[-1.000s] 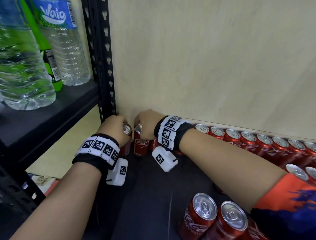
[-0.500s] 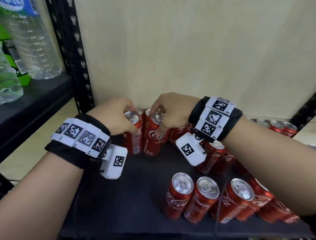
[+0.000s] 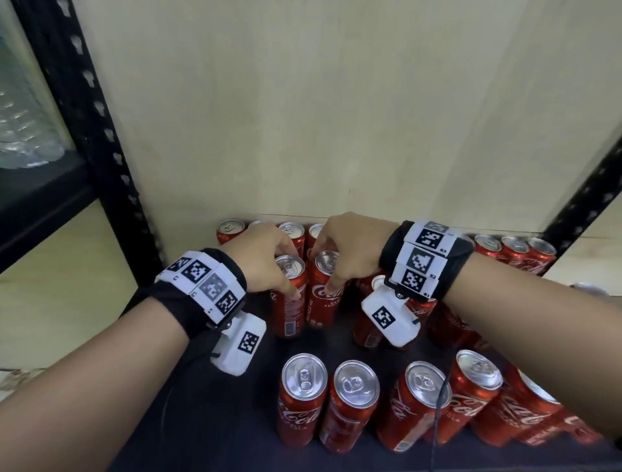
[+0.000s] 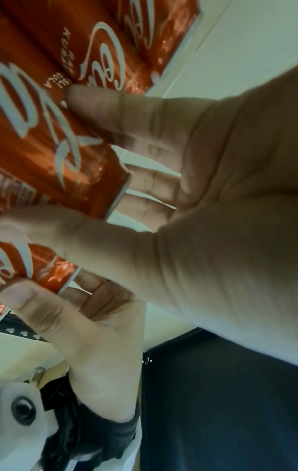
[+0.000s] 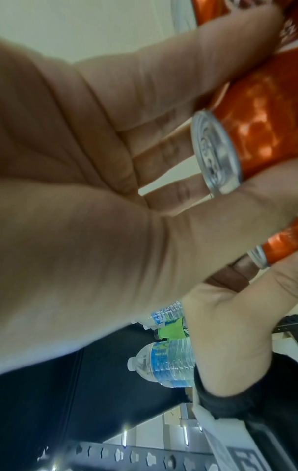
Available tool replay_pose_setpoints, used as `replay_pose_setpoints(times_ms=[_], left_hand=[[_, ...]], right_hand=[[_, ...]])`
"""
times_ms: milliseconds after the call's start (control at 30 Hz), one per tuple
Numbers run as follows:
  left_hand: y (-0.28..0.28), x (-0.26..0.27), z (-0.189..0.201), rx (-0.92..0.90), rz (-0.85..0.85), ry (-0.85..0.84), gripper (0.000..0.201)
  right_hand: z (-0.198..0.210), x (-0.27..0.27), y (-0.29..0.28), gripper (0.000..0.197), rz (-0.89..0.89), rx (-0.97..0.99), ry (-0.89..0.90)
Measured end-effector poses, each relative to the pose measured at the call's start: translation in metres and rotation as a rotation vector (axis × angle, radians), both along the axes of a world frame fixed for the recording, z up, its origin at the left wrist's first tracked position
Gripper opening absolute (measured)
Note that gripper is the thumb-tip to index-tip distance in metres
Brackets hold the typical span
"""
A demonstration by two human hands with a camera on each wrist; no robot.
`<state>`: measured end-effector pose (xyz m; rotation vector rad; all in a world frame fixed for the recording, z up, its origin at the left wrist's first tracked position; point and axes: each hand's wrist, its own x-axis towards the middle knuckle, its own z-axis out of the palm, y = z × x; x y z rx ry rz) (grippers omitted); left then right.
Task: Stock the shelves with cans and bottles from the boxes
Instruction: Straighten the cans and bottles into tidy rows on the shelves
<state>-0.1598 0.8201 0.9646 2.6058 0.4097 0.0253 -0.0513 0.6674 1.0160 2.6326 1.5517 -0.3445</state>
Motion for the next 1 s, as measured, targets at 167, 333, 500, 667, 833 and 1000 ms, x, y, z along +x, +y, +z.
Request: replay_pose_setpoints(times_ms=[167, 333, 500, 667, 833, 1000], left_hand=[[-0.009, 0.010, -0.011, -0.018, -0.014, -0.009, 0.064], [-0.009, 0.012, -0.022, -0.019, -0.014, 0.016, 0.065], [-0.004, 0.012, -0.027, -0.039, -0.012, 0.023, 0.065], [-0.001, 0.009, -0.024, -0.106, -0.059, 0.056, 0.058], [-0.002, 0.010, -0.023, -0.081, -0.084, 0.080, 0.063], [0.001, 0.004, -0.020, -0.050, -0.089, 0.113, 0.082]], right_hand=[[-0.013, 0.010, -0.003, 0.067, 0.029, -0.026, 0.018], [-0.028, 0.015, 0.000, 0.065, 0.068, -0.034, 0.072], [-0.038, 0.021, 0.002, 0.066, 0.065, -0.013, 0.119], [-0.040, 0.026, 0.001, 0.066, 0.071, 0.010, 0.146], [-0.043, 0.025, 0.000, 0.069, 0.076, 0.015, 0.153], [-0.030, 0.021, -0.013, 0.081, 0.085, 0.060, 0.095]])
